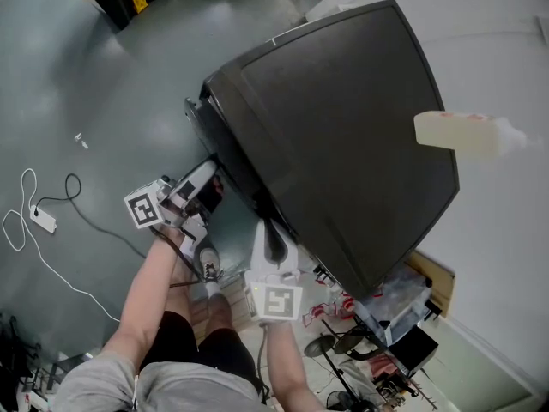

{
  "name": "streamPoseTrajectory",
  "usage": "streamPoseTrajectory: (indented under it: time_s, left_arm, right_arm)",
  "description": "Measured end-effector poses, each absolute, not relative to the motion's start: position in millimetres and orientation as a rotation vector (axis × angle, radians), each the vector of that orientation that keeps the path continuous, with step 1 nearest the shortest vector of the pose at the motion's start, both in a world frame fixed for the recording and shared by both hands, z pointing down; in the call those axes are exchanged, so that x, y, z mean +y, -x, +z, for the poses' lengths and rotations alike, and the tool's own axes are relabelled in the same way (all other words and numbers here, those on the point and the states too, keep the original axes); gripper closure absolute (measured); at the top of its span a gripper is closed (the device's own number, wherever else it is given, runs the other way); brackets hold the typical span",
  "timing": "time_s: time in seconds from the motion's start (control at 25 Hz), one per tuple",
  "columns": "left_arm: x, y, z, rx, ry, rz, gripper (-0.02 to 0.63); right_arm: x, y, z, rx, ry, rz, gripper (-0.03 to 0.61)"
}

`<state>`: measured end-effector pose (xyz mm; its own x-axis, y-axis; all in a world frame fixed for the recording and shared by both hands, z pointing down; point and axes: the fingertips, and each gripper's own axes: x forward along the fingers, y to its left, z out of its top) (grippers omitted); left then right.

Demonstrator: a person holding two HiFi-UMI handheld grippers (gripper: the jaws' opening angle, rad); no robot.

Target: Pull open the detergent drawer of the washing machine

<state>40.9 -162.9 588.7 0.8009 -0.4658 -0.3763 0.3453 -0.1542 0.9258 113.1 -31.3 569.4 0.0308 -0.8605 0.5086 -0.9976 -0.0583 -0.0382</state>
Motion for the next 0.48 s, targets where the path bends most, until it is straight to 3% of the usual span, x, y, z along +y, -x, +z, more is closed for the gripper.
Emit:
streamPoseTrajectory:
  time_s: [0.48]
  left_arm:
    - [-152.1, -21.4, 595.5, -0.111, -1.584, -0.713, 0.462]
  right_arm:
    - [-41.8, -110.2, 577.4, -1.932, -1.966, 0.599, 0.574]
